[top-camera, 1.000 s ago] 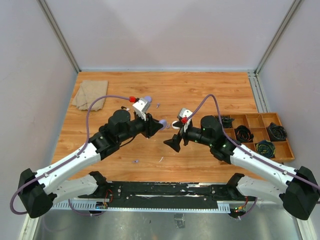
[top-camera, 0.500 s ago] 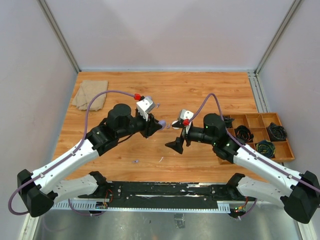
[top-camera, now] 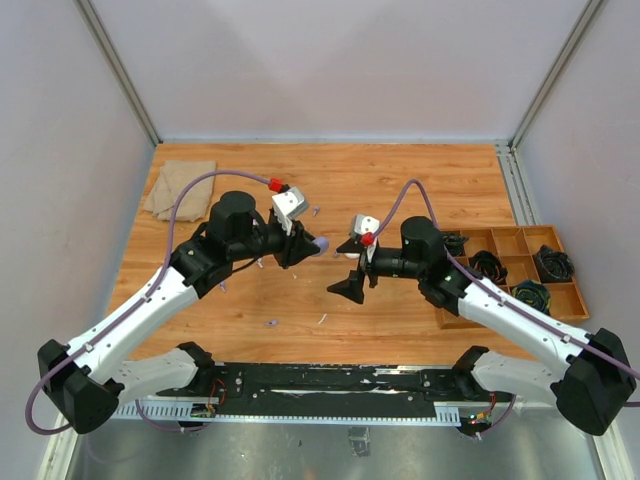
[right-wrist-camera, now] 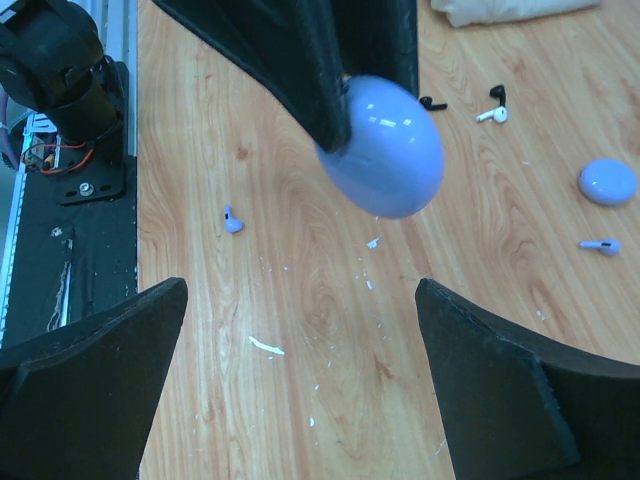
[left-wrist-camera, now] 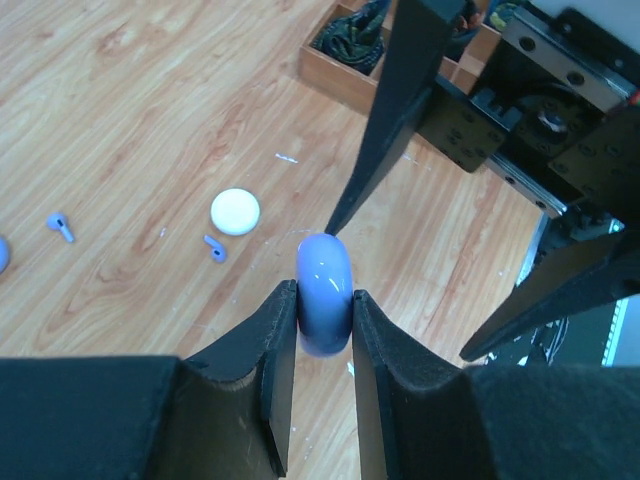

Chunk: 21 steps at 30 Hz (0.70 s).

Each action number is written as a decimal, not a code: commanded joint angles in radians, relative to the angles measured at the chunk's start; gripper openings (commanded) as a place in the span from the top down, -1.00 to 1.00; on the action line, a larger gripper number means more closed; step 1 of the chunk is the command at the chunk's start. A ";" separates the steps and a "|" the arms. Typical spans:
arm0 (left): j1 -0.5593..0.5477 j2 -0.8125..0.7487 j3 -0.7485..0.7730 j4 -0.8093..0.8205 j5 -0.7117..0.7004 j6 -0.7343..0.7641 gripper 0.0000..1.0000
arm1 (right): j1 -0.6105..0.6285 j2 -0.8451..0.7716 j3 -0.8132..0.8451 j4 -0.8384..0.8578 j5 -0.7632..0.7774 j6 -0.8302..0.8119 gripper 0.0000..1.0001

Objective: Insert the wireless bluetooth earbuds into the charging case
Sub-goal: Pick up the charging case at the center of the board.

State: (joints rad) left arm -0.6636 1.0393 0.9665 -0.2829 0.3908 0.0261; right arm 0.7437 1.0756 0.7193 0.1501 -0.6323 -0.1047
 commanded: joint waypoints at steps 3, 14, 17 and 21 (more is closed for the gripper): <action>0.007 0.041 0.081 -0.070 0.144 0.121 0.99 | -0.104 -0.010 0.015 0.166 -0.239 -0.037 -0.99; 0.007 0.101 0.160 -0.164 0.338 0.260 1.00 | -0.130 0.017 0.036 0.183 -0.392 -0.088 -0.65; 0.007 0.087 0.155 -0.142 0.359 0.264 1.00 | -0.145 0.036 0.031 0.240 -0.424 -0.036 -0.51; 0.007 0.065 0.154 -0.133 0.380 0.264 1.00 | -0.153 0.051 0.007 0.334 -0.442 0.050 -0.32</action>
State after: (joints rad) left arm -0.6624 1.1385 1.0966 -0.4358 0.7078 0.2687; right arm 0.6170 1.1172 0.7231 0.3508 -1.0157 -0.1432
